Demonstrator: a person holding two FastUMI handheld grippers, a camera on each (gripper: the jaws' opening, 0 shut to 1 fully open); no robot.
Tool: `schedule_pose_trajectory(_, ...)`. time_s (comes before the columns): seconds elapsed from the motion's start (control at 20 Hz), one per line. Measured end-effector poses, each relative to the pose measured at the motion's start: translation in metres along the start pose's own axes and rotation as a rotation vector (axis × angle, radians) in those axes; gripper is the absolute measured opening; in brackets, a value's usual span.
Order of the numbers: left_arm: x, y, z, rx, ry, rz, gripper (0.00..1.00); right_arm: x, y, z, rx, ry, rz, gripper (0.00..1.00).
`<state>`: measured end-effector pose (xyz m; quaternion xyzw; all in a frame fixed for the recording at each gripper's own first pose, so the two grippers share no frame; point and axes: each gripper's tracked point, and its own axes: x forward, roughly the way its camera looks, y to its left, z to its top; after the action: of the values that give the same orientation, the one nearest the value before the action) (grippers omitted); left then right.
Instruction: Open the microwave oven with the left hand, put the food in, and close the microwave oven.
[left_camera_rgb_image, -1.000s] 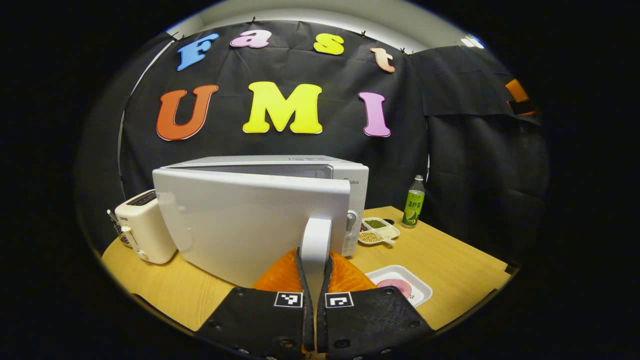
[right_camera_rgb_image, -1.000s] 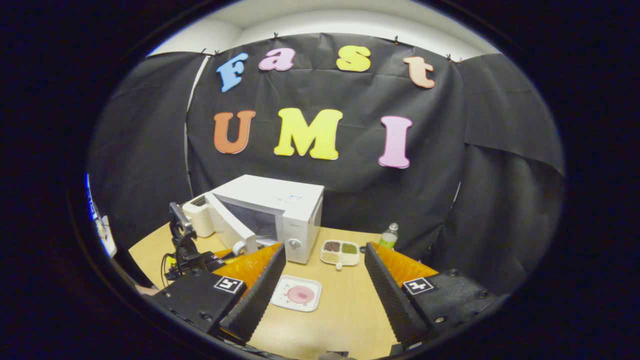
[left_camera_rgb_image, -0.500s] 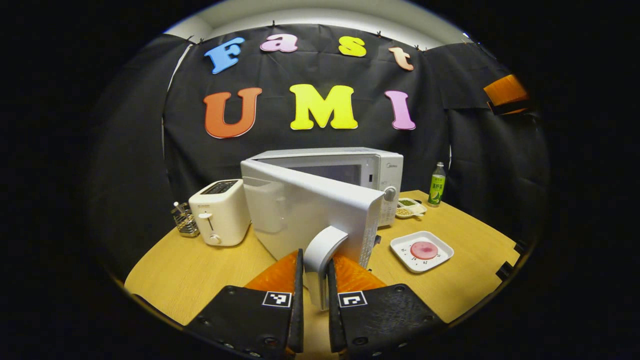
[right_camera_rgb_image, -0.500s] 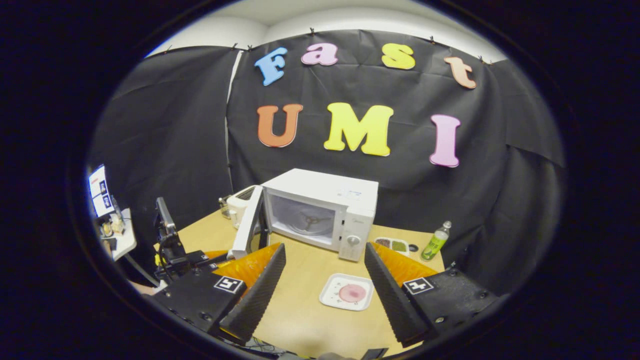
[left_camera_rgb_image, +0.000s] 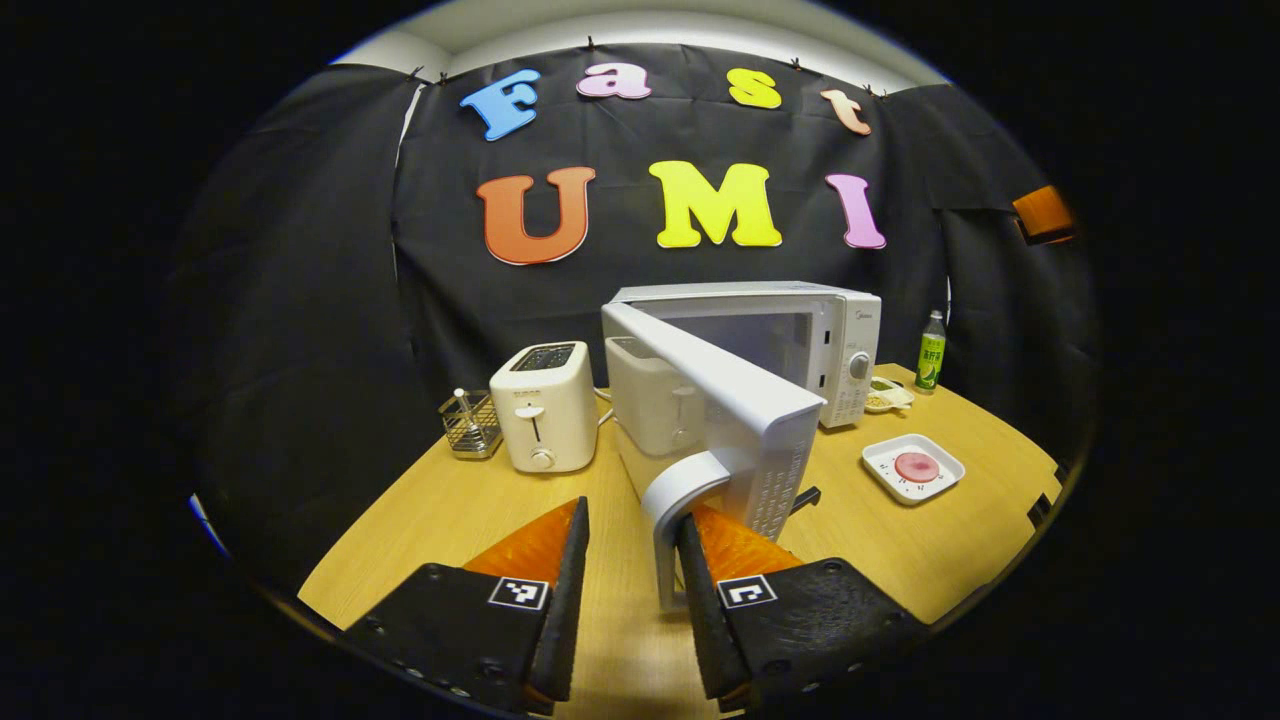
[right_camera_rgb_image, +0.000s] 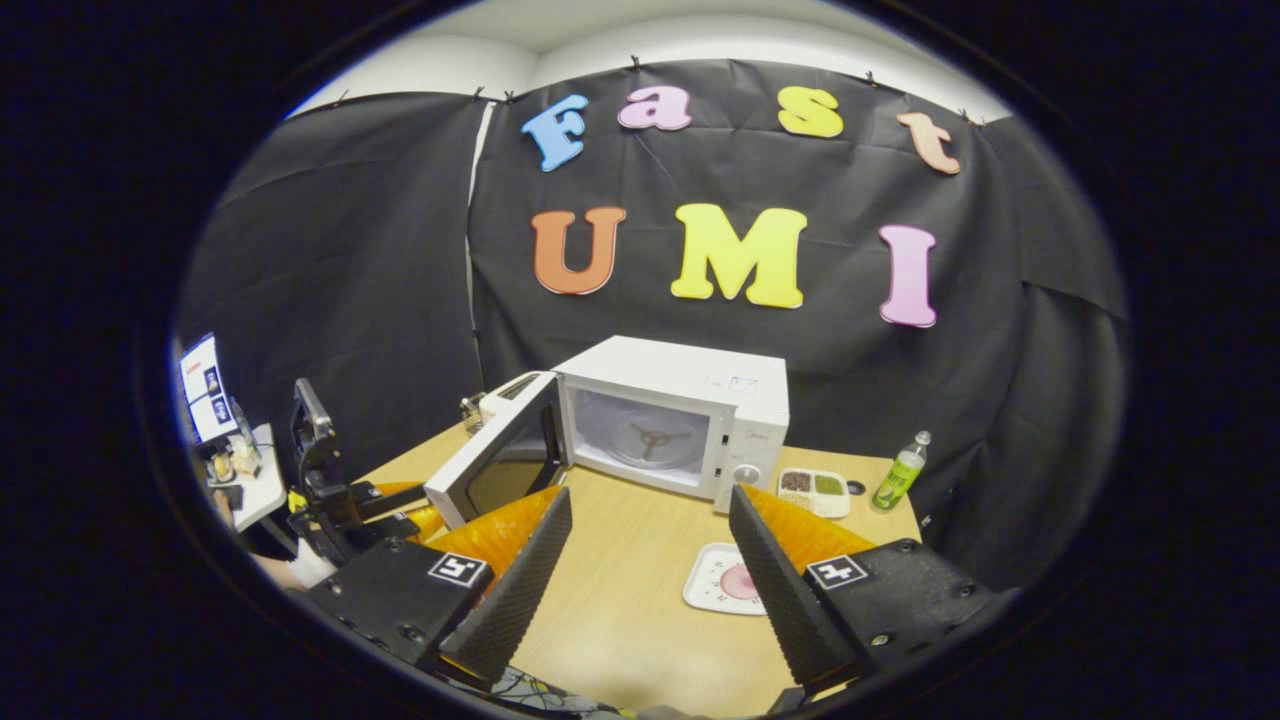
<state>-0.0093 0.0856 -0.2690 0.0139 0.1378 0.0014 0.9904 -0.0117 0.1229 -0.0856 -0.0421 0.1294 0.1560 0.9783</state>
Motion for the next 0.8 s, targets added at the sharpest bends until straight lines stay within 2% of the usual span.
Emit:
schedule_pose_trajectory(0.1,-0.002,0.019,-0.003,-0.022,0.005,0.013,0.61,0.003,-0.004,-0.006,0.017,0.008,-0.014,0.96)
schedule_pose_trajectory(0.15,-0.004,0.027,-0.005,-0.037,0.010,0.018,0.58,0.003,-0.005,-0.009,0.026,0.015,-0.021,0.96)
schedule_pose_trajectory(0.2,-0.005,0.032,-0.005,-0.051,0.010,0.012,0.86,0.005,-0.006,-0.012,0.036,0.021,-0.025,0.96)
schedule_pose_trajectory(0.3,-0.008,0.042,-0.009,-0.052,0.014,0.025,0.98,0.009,-0.004,-0.017,0.051,0.035,-0.025,1.00)
schedule_pose_trajectory(0.35,-0.009,0.046,-0.009,-0.053,0.019,0.030,0.98,0.012,-0.005,-0.018,0.053,0.039,-0.027,0.96)
schedule_pose_trajectory(0.4,-0.011,0.049,-0.009,-0.057,0.021,0.031,0.98,0.015,-0.004,-0.018,0.054,0.043,-0.027,1.00)
schedule_pose_trajectory(0.5,-0.015,0.056,-0.011,-0.050,0.024,0.041,0.98,0.018,-0.002,-0.019,0.051,0.046,-0.022,1.00)
schedule_pose_trajectory(0.65,-0.026,0.083,-0.009,-0.031,0.008,0.104,0.96,0.026,0.000,-0.020,0.043,0.049,-0.011,1.00)
schedule_pose_trajectory(0.8,-0.039,0.106,-0.002,-0.053,-0.002,0.156,0.96,0.035,-0.009,-0.021,0.049,0.044,-0.017,1.00)
